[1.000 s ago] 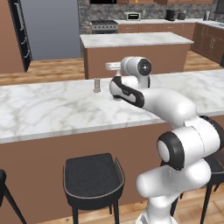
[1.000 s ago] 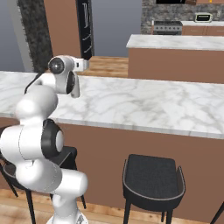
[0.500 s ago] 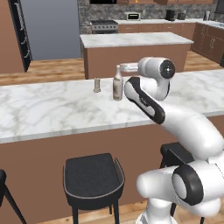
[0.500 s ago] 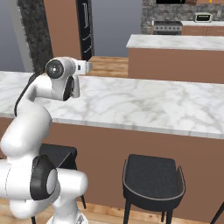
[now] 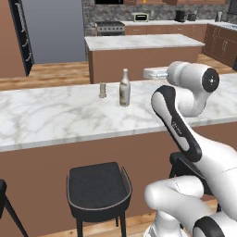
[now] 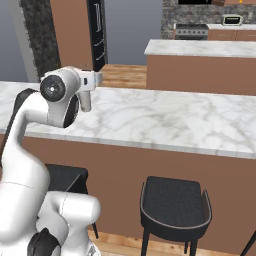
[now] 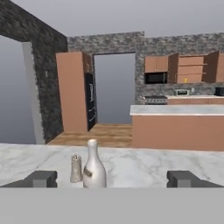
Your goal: Open the cabinet directly in front. Then move the liquor and the cup to the dining counter with the candle on it.
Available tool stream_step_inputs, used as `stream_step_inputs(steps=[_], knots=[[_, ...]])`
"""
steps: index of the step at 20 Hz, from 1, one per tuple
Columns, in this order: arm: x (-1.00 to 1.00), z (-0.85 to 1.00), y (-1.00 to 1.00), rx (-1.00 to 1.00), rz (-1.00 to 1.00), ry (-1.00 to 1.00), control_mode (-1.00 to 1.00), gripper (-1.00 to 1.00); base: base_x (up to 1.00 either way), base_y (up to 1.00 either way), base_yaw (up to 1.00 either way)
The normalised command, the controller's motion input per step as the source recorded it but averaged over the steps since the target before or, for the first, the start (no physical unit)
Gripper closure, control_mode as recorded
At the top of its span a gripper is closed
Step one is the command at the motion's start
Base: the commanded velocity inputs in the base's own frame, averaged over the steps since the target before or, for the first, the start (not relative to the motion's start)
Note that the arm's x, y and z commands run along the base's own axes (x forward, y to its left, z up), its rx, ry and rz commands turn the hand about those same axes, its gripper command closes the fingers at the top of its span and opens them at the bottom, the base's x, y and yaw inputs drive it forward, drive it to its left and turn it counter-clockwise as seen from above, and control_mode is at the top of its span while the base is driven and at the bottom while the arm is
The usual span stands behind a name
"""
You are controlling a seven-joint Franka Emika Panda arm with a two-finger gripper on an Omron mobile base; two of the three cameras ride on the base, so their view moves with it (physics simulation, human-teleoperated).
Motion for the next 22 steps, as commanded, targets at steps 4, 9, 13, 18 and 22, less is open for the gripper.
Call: stream_step_inputs(steps=[4,9,13,18,22], knots=[[-1.0,0.23,0.0,0.0,0.11,0.0,-1.0,-1.0,0.0,0.0,0.0],[-1.0,0.07,0.0,0.0,0.14,0.0,-1.0,-1.0,0.0,0.0,0.0],[-0.87,0.0,-0.01,0.0,0.15,0.0,-1.0,-1.0,0.0,0.0,0.0],[-0.74,0.0,0.0,0.0,0.21,0.0,-1.0,-1.0,0.0,0.0,0.0],[-0.58,0.0,0.0,0.0,0.29,0.0,-1.0,-1.0,0.0,0.0,0.0]])
